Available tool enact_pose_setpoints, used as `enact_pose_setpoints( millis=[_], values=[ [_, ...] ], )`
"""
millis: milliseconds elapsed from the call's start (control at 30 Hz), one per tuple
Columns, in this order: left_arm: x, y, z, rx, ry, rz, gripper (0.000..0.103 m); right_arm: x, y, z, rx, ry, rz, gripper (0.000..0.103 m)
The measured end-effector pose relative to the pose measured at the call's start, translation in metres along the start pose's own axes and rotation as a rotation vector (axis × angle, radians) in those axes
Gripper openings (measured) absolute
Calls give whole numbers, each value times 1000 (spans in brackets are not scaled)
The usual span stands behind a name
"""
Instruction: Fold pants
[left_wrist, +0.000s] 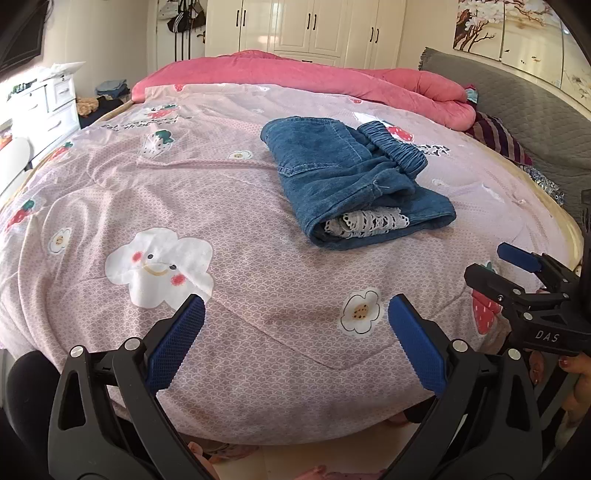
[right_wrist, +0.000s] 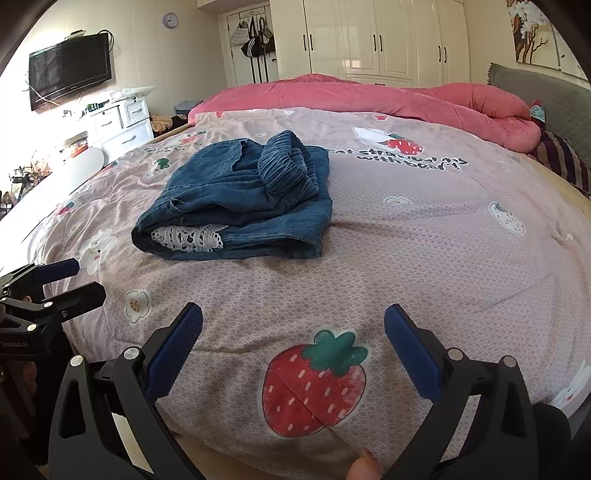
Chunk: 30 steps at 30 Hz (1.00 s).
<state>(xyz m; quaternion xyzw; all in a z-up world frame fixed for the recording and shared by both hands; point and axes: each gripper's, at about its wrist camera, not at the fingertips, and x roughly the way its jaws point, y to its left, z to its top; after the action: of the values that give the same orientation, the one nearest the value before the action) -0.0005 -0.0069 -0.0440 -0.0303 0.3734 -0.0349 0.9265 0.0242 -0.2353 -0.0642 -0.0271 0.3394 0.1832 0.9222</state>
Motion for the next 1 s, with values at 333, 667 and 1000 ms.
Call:
enact_pose_setpoints(
  millis=[333, 667, 1000],
  values=[
    [-1, -1, 1, 6, -3, 7, 94, 1, 0, -1, -1, 3, 0, 98],
    [-1, 0, 1, -3, 0, 7, 94, 1, 0, -2, 5, 6, 4, 98],
    [-2, -1, 1, -3, -2, 13, 94, 2, 0, -2, 7, 10, 4, 98]
  ],
)
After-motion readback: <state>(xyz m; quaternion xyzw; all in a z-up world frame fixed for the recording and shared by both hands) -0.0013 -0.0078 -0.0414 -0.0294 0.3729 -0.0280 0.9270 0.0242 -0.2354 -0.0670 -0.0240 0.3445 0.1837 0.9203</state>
